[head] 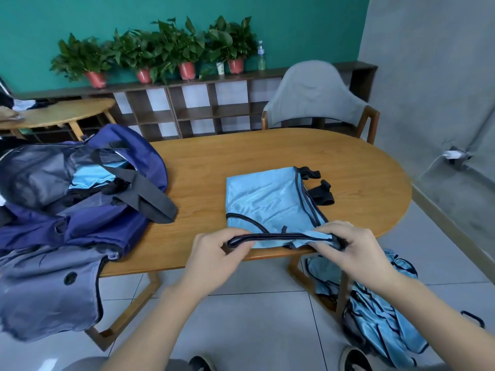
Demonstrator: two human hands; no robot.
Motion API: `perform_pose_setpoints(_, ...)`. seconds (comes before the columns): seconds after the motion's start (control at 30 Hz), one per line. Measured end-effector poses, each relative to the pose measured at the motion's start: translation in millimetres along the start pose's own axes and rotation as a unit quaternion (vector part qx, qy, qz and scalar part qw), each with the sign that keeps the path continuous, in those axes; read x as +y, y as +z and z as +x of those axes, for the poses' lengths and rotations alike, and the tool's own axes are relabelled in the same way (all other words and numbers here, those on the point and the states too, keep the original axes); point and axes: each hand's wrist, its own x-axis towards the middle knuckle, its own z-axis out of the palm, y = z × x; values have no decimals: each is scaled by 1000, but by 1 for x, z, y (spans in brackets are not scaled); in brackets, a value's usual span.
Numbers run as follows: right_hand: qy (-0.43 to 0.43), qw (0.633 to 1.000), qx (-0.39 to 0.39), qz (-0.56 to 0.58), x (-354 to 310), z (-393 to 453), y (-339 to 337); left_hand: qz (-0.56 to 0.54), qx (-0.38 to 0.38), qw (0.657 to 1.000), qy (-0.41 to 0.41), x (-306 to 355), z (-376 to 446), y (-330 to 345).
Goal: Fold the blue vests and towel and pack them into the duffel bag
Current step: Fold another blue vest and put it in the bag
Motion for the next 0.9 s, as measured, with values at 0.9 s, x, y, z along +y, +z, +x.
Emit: perform_pose_setpoints(0.9, 172, 981, -68, -64, 66, 188, 24, 129, 10, 979, -159, -78, 161, 26)
